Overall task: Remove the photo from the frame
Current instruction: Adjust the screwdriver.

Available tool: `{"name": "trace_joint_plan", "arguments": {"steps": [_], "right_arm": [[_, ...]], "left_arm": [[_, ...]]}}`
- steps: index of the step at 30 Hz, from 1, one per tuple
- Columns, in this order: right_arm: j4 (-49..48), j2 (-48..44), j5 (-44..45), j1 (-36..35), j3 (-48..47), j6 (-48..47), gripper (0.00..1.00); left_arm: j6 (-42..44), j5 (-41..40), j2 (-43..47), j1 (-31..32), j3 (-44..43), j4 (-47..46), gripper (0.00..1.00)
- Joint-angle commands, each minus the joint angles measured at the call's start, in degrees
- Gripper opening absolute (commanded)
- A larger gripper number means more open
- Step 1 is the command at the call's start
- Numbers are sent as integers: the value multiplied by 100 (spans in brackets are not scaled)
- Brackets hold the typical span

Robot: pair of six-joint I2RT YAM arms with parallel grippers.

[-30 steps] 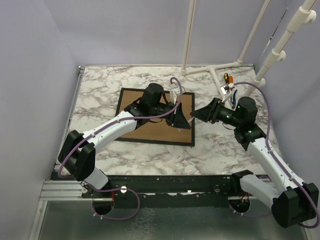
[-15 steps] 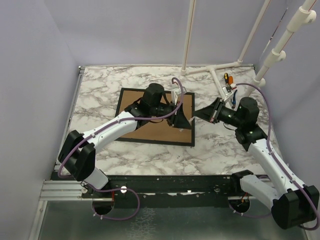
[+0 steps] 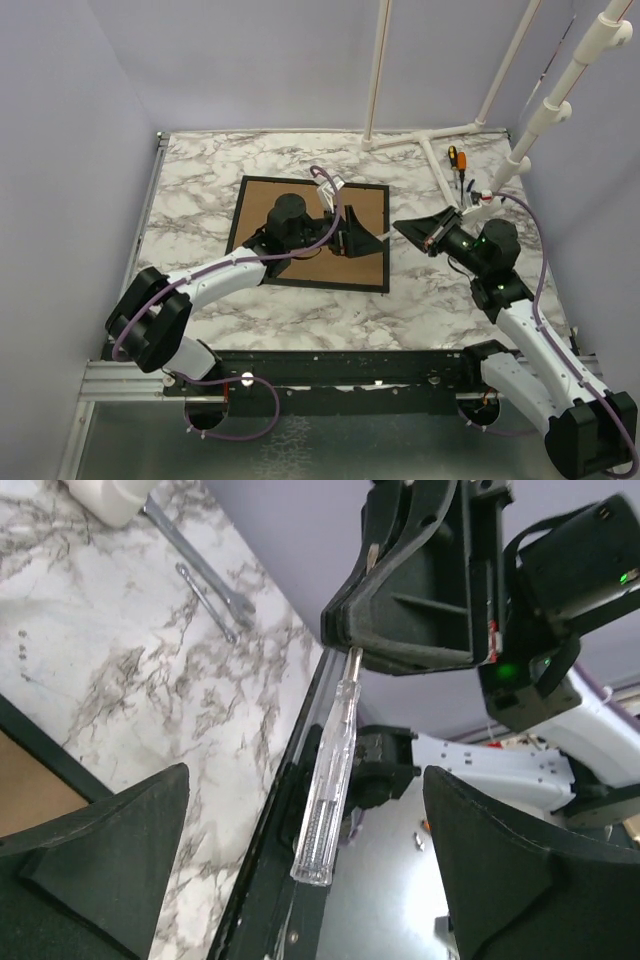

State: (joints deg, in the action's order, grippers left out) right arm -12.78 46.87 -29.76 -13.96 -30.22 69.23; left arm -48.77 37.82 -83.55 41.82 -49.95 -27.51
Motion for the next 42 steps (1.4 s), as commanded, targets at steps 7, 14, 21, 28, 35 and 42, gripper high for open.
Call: {"name": "trace_joint_plan", "arguments": {"steps": [7,14,21,28,35,42], "right_arm": [[-609,18,351,5,-121,661,1],[-633,40,411,7,-225,740,0],[-657,67,383,12,-293,768,1],[-449,-34,482,7,-335,715,1],[-461,-20,453,7,-402,682,1],[-318,-104,618,7,-399,578,1]], "left_arm": [[-1066,-561,152,67,245,-2555,77],[-1314,-504,-68,93,192,-2909,66],[-1364,-515,-208,114,200,-2909,75],[-1345,-604,-282,107,241,-2901,79],[-1343,-680,-338,107,247,-2772,81],[-1284,-775,-338,105,233,-2558,80]]}}
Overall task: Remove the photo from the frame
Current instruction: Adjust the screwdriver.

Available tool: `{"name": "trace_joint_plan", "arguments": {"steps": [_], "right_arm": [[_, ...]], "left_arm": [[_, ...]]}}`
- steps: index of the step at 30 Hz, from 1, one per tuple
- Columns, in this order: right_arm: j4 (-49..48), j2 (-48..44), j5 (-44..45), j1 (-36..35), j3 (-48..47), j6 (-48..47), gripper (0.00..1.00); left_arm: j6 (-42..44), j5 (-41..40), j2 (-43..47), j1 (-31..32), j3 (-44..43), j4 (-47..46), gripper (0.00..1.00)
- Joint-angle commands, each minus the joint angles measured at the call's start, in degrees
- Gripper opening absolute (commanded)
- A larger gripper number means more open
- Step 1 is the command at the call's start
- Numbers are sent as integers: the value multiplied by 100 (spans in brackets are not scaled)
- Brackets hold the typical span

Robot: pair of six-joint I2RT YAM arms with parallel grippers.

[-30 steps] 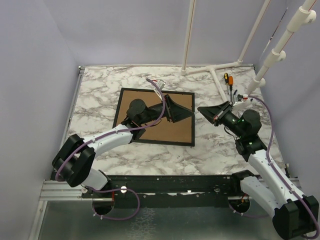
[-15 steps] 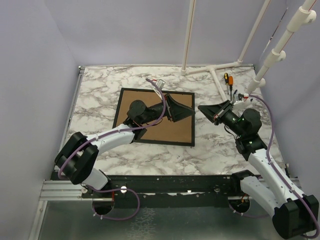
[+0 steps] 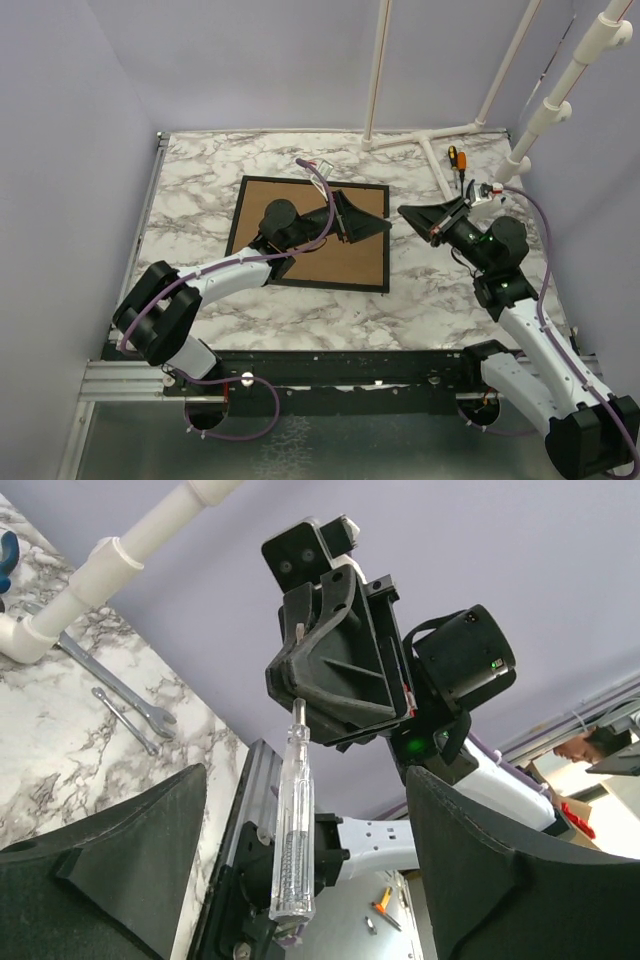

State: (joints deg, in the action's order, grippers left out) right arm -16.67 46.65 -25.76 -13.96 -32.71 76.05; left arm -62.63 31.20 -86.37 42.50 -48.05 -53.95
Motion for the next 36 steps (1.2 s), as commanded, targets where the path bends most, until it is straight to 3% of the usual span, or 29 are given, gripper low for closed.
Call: {"name": "trace_joint_plan", "arguments": {"steps": [1,5,10,17,25,30,36], "right_arm": [[96,-53,220,7,-164,-123,1],[-11,64,156,7,-153,-98,1],[-78,98,167,7,-104,-69,0],[-117,120,184,7,-75,-53,1],[-63,79,173,7,-19,-73,1],[71,-16,217,7,10,-116,0],[156,-111,273,7,69,-119,1]], "left_arm": [[100,-94,-56,41,27,87,78],[102,0,-73,46,-43,87,72],[71,60,-111,39,-90,87,54],[49,88,-196,65,-125,87,44],[41,61,-195,73,-169,87,41],[38,14,-163,66,-163,87,47],[23,0,-170,67,-186,87,42]]}}
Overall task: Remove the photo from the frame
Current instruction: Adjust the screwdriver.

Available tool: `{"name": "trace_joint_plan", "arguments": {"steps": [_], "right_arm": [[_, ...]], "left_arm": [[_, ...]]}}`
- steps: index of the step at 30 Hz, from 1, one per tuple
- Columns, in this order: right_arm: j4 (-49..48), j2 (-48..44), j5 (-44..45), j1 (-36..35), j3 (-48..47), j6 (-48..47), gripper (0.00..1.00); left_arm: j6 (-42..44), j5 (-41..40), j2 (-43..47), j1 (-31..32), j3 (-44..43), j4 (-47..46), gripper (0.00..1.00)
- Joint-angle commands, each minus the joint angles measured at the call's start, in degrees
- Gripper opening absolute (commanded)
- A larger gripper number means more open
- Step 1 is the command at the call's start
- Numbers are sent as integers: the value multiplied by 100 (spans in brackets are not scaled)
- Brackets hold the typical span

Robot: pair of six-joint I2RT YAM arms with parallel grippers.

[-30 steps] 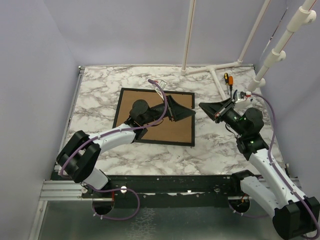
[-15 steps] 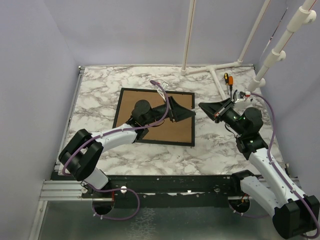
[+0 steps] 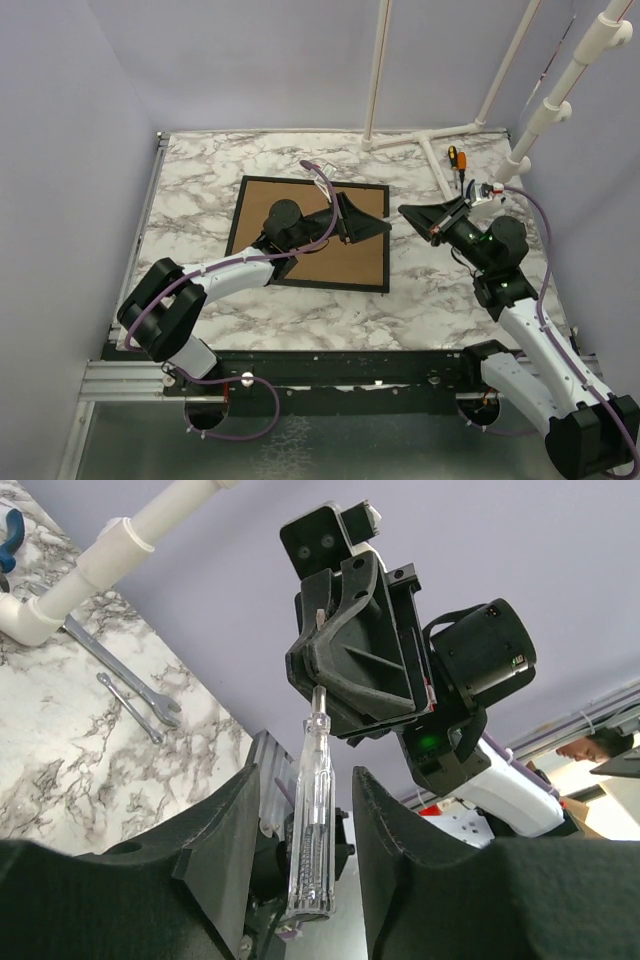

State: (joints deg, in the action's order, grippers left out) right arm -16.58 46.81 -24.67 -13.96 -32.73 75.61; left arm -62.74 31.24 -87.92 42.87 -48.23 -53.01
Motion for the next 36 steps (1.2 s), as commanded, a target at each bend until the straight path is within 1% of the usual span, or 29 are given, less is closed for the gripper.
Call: {"name": "trace_joint_plan", "arguments": {"steps": [1,6,10,13,23,27,29,34,35,36], "right_arm": [[151,-134,164,7,88,-71,0],[138,-152,181,9,160,-49,1],[110,-126,168,7,204,-40,1],[67,-105,164,5,246,-15,0],[-68,-66,164,7,335,41,1],[-45,-92,188,7,329,41,0],[-46,-101,199,7,336,41,0],[-67,-88,219,7,346,56,0],[-68,-85,219,7,349,58,0],[-77,-77,210,6,340,59,1]], "left_arm": [[32,-4,-8,28,-172,-7,42],[16,0,2,34,-196,-3,42],[2,22,16,32,-213,-7,49],[7,30,24,31,-222,-7,49],[-28,40,-21,36,-249,-7,30],[-36,42,-41,39,-259,-14,25],[-44,48,-50,42,-270,-11,26],[-45,48,-81,44,-271,-16,37],[-45,51,-89,47,-279,-16,38],[-50,52,-93,54,-279,-16,36]]}}
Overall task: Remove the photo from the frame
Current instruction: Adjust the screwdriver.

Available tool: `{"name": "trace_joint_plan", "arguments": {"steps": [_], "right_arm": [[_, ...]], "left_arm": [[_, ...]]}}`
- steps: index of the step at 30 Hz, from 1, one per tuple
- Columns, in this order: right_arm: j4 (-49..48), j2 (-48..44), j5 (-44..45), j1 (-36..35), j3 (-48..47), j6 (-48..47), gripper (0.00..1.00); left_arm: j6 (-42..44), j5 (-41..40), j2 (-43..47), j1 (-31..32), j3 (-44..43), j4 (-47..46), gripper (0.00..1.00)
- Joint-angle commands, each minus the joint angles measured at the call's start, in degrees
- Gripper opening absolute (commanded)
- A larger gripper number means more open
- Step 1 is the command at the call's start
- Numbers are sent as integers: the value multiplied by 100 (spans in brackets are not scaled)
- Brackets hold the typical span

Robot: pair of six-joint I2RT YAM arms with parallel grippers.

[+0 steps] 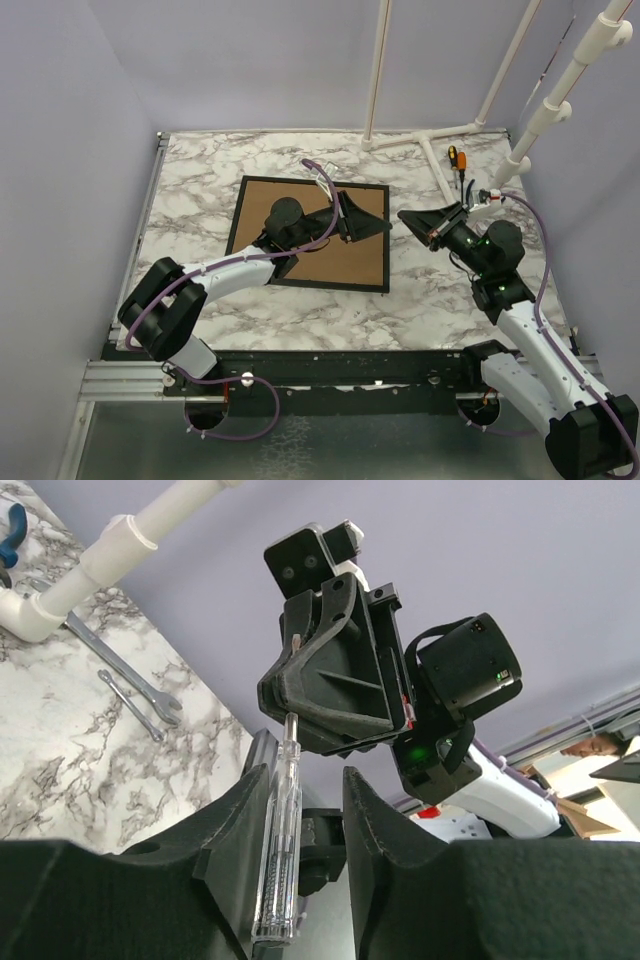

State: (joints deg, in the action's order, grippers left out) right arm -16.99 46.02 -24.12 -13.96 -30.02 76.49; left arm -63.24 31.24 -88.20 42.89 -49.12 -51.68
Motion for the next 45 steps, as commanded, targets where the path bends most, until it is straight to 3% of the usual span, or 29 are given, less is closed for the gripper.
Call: {"name": "trace_joint_plan", "arguments": {"steps": [1,9,11,13,14,15,17,28,35,41,45], "right_arm": [[-40,5,153,7,67,-31,1],[-48,-32,165,6,102,-34,2],[6,-78,183,7,89,-127,23],[179,-220,320,6,73,-319,56],[337,-312,432,7,44,-469,67],[518,-408,533,7,-3,-685,75],[954,-573,761,8,-135,-1140,82],[2213,-675,1291,9,-899,-3451,83],[3306,-27,1393,6,-1901,-3609,78],[4383,730,957,3,-2824,-3888,77],[4415,850,1292,12,-2729,-3853,76]], "left_arm": [[7,57,-70,52,-199,-149,31],[-15,77,-74,44,-210,-149,3],[-13,96,-57,50,-203,-145,0],[-17,123,-56,31,-195,-121,0],[-36,153,-57,-14,-194,-93,0],[-73,192,-52,-59,-186,-76,0],[-100,261,-13,-188,-121,-35,0],[291,439,435,-554,207,833,0],[1702,83,908,-651,-99,2741,0],[2377,-243,1228,-642,70,2925,0],[2795,-713,1357,-646,157,3158,0]]}}
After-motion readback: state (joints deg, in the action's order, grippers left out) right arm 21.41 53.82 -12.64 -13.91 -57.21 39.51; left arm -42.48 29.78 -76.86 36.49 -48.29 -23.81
